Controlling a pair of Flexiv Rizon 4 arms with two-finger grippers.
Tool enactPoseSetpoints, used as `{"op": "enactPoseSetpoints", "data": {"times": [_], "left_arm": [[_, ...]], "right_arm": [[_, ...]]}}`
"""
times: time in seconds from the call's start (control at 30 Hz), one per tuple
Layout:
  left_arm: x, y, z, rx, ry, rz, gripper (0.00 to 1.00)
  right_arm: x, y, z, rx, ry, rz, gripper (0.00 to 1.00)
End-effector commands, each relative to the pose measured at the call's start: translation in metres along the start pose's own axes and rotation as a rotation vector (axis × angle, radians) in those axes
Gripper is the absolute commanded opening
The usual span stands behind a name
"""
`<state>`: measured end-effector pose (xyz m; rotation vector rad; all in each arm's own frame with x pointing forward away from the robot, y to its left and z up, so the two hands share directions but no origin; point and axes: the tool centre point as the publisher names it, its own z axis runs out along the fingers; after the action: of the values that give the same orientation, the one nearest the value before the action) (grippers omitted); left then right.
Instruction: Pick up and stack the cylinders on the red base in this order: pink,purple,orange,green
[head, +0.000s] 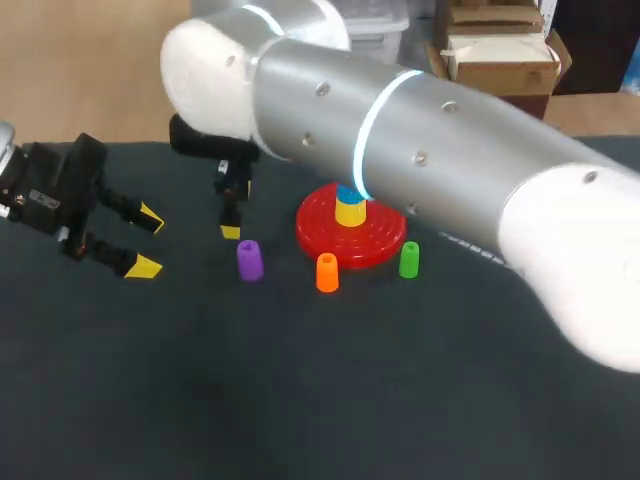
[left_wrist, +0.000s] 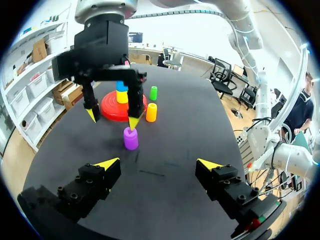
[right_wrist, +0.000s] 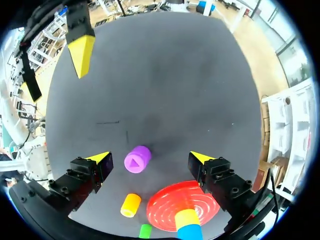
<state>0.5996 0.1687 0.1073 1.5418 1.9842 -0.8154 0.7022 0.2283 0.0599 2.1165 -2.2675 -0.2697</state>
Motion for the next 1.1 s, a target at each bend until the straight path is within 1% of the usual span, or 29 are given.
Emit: {"op": "enactPoseSetpoints", "data": {"times": [0.03,0.13,0.23,0.43,0.7,0.9,0.93,1.0,1.1], "left_arm": [[0.002,0.000,0.000,-0.001,-0.003,0.003,1.00],[0.002,0.000,0.000,-0.001,-0.003,0.003,1.00],[0.002,0.000,0.000,-0.001,-0.003,0.003,1.00],[0.002,0.000,0.000,-0.001,-0.003,0.003,1.00],[0.002,0.000,0.000,-0.001,-0.003,0.003,1.00],[0.002,0.000,0.000,-0.001,-0.003,0.003,1.00],[0.002,0.000,0.000,-0.001,-0.003,0.003,1.00],[0.002,0.000,0.000,-0.001,-0.003,0.003,1.00],[0.002,0.000,0.000,-0.001,-0.003,0.003,1.00]], "right_arm": [[0.004,0.007,0.008,0.007,0.000,0.016,1.00],[0.009,0.013,0.011,0.024,-0.014,0.034,1.00],[0.012,0.016,0.008,0.050,-0.041,0.040,1.00],[0.018,0.025,0.003,0.081,-0.035,0.045,1.00],[0.023,0.036,0.020,0.070,-0.019,0.050,1.00],[0.027,0.036,0.034,0.098,-0.005,0.075,1.00],[0.027,0.036,0.036,0.101,-0.005,0.079,0.98],[0.028,0.034,0.039,0.119,-0.001,0.096,0.86],[0.029,0.032,0.040,0.133,0.008,0.100,0.74]]}}
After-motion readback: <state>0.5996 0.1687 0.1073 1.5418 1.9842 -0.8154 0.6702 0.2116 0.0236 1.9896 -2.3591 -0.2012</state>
